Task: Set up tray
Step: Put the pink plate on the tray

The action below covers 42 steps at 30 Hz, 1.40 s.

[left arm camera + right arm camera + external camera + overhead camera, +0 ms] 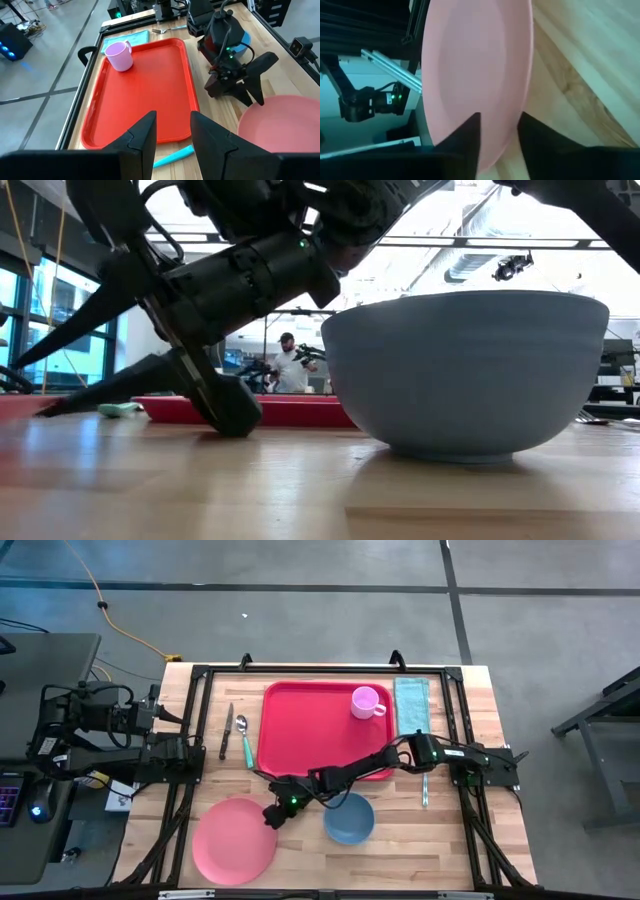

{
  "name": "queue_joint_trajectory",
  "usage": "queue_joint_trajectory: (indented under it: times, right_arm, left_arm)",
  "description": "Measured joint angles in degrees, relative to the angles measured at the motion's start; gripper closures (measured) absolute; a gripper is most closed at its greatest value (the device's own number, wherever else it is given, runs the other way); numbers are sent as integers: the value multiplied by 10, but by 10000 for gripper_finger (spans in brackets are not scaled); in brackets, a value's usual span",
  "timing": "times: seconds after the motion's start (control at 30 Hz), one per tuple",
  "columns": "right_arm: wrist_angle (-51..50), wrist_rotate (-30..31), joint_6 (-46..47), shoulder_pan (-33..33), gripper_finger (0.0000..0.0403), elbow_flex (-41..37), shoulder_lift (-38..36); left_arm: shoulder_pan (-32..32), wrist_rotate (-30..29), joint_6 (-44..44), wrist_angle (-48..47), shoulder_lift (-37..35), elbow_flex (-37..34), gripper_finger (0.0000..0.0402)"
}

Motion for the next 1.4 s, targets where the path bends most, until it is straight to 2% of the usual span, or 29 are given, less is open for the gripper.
queue_joint_trajectory:
  times: [0.1, 0.17, 0.43, 0.7, 1.1, 1.4]
  right_arm:
    - [4, -17, -13, 0, 371, 0, 0]
    - [10, -21, -22, 0, 393, -1, 1]
    - [27, -6, -13, -1, 402, -2, 1]
    - [28, 51, -34, -6, 403, -3, -23]
    - [-113, 103, -151, -35, 403, -1, -152]
    - [-192, 137, -217, -80, 403, -1, -196]
  left_arm:
    - [0, 0, 0, 0, 0, 0, 250]
    - [0, 0, 0, 0, 0, 0, 250]
    - [0, 0, 0, 0, 0, 0, 250]
    - [0, -1, 0, 0, 0, 0, 250]
    - [0, -4, 0, 0, 0, 0, 250]
    - [0, -6, -5, 1, 0, 0, 250]
